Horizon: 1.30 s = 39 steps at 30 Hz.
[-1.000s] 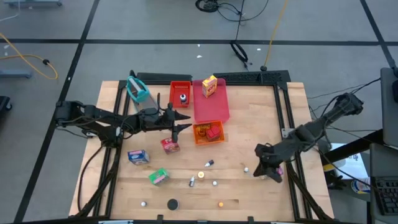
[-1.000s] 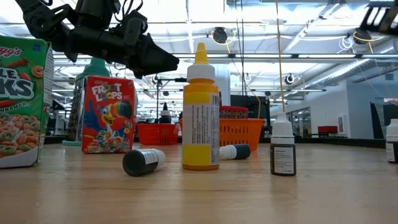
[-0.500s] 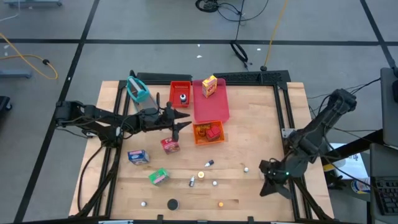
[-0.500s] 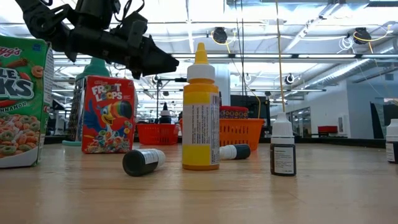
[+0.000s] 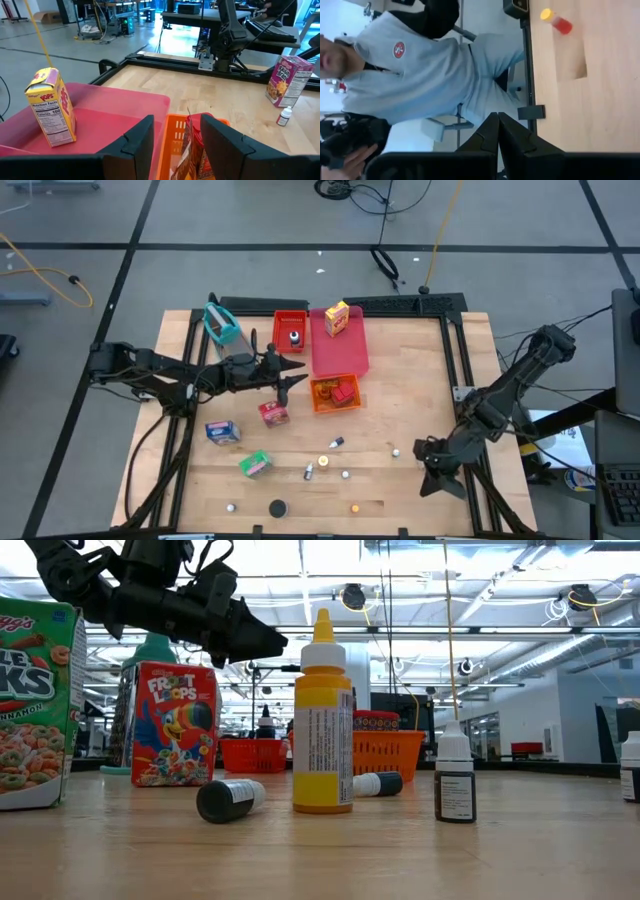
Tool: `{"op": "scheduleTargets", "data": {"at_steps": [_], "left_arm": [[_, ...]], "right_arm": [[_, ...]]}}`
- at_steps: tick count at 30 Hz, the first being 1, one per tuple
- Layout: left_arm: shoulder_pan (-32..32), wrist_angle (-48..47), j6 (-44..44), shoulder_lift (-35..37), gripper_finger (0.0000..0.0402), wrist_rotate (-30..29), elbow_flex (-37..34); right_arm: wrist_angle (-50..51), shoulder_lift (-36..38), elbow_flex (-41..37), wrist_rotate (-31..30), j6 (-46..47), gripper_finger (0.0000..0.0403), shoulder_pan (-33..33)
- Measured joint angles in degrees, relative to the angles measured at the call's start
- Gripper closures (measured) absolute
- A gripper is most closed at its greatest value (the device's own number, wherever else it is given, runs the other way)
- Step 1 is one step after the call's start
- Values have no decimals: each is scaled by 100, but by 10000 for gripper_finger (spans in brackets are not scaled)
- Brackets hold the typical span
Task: Pick & Place Kitchen Items
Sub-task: Put the purple cereal box into the pink bin
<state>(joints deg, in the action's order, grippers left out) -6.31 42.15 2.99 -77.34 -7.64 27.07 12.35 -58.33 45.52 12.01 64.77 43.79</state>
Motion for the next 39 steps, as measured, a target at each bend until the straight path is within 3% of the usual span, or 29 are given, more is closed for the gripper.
{"op": "scheduleTargets", "data": {"at_steps": [13, 20, 22, 27, 34, 39], "left_arm": [[-2, -7, -34, 0, 238, 0, 0], [0, -11, -34, 0, 238, 2, 0], [0, -28, -30, 0, 238, 4, 0], [-4, -42, -98, 0, 238, 2, 0], [-4, -44, -98, 0, 238, 2, 0], [-4, -42, -99, 0, 238, 2, -2]], "right_arm": [[-4, 7, 0, 5, -2083, 402, -196], [-208, -8, 0, -47, -1378, 402, -220], [48, -9, 0, -346, -974, 399, -332], [768, -13, -9, -414, -443, 359, -557], [886, -11, -7, 38, -509, 270, -718], [1086, -11, -7, 334, -692, 234, -888]]}}
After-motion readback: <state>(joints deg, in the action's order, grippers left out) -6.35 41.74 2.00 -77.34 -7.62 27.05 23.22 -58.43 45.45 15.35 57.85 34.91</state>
